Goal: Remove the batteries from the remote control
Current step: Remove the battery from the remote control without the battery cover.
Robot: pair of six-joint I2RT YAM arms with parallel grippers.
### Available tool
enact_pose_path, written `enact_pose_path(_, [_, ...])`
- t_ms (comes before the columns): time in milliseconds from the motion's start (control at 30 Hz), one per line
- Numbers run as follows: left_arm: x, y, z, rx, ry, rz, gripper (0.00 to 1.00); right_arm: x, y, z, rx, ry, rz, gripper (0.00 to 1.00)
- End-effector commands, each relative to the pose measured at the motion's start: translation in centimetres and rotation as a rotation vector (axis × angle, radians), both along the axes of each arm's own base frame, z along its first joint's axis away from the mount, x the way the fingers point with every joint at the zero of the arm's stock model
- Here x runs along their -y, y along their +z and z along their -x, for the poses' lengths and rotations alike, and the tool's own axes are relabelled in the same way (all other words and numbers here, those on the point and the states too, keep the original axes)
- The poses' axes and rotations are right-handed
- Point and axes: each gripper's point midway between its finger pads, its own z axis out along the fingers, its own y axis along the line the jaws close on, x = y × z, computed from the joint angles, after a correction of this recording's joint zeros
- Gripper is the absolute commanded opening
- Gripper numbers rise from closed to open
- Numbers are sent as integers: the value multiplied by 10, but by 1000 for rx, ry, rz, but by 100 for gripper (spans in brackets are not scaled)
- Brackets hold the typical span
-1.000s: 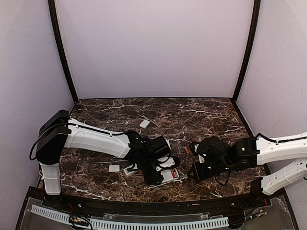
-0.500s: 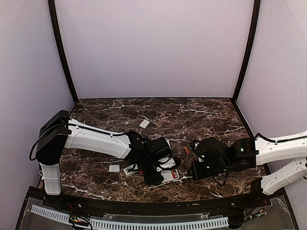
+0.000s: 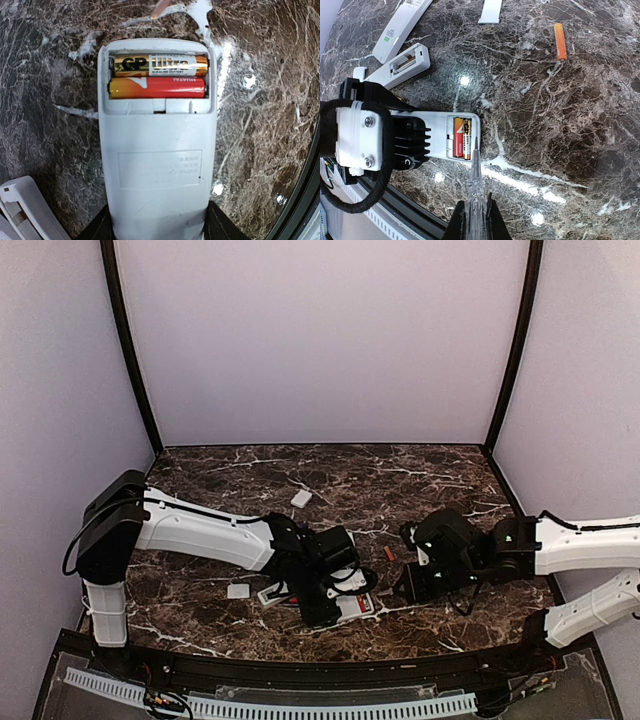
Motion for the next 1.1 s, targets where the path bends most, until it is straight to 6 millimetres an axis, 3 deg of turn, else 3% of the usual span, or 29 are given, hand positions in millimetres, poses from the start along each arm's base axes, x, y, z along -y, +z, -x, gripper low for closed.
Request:
enact_pose_path(0, [-9,-15,6,-14,-10,-65,23,-9,17,-5,1,33,-48,0])
enact_pose_path(333, [-11,-18,5,-7,-25,-81,22,-6,15,-21,53,71,65,0])
enact_pose_path(633, [-9,-22,3,-2,-29,-91,21,3,3,-11,19,97,98,0])
enact_pose_path(833, [-9,-25,3,-5,-31,-95,21,-10,8,-8,28,139,34,0])
enact_pose_path(1067, [-8,-28,3,-8,-32,-101,21,-11,8,-2,13,149,13,0])
